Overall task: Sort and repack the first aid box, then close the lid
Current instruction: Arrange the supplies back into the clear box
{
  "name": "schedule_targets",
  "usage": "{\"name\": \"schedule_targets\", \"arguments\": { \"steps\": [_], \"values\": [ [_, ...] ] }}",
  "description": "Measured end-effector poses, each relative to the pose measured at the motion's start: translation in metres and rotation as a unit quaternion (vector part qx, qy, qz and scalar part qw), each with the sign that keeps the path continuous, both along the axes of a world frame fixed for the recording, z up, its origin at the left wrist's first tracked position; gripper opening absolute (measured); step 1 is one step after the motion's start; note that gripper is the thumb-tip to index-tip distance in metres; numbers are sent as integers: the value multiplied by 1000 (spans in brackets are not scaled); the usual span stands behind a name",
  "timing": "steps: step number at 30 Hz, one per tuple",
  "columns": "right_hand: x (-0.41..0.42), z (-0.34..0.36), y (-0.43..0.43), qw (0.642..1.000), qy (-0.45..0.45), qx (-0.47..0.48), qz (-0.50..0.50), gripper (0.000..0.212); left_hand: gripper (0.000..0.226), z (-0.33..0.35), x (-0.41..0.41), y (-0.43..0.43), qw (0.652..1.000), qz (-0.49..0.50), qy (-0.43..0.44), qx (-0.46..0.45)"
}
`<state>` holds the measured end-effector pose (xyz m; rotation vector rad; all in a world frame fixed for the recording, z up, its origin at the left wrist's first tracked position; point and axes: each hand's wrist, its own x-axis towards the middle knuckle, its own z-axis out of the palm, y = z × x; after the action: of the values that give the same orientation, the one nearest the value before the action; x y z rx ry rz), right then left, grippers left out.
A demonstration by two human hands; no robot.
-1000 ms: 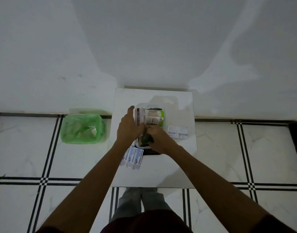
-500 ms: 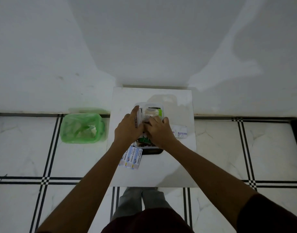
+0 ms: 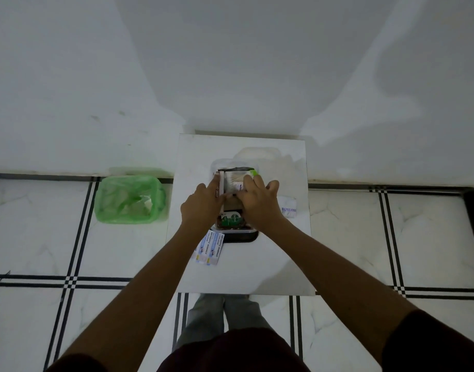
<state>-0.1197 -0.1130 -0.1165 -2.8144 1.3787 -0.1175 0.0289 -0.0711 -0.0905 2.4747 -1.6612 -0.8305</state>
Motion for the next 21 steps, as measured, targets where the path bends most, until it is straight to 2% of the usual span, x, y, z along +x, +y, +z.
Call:
{"name": "schedule_targets", "arguments": {
  "steps": [3, 5, 8, 12, 15, 17, 18, 20, 21],
  "values": [
    [0, 3, 2, 1000, 2, 15, -8, 7, 64, -6, 17, 7, 995, -40, 88, 28],
    [-1, 4, 3, 1000, -7, 21, -12, 8, 74, -7, 30, 8, 989, -55, 116, 70],
    [0, 4, 7, 1000, -10, 21, -16, 11, 84, -4, 33, 2, 991, -73, 71, 92],
    [2, 4, 12, 999, -19, 19, -27, 15, 81, 0, 22, -4, 995, -59, 23, 77],
    [0, 6, 12, 997, -67, 26, -33, 11, 81, 2, 24, 1, 996, -47, 33, 74],
    [-7, 13, 12, 988, -130, 50, -60, 4, 73, 6, 27, 13, 997, -57, 47, 15],
    [-14, 17, 11, 980, -166, 67, -85, 9, 66, 7, 26, 23, 996, -44, 61, -45],
    [-33, 21, 8, 953, -244, 98, -149, 18, 54, 6, 22, 47, 977, 39, 113, -174],
    [-44, 20, 6, 944, -254, 109, -179, 21, 52, 3, 19, 61, 965, 91, 135, -208]
  ]
}}
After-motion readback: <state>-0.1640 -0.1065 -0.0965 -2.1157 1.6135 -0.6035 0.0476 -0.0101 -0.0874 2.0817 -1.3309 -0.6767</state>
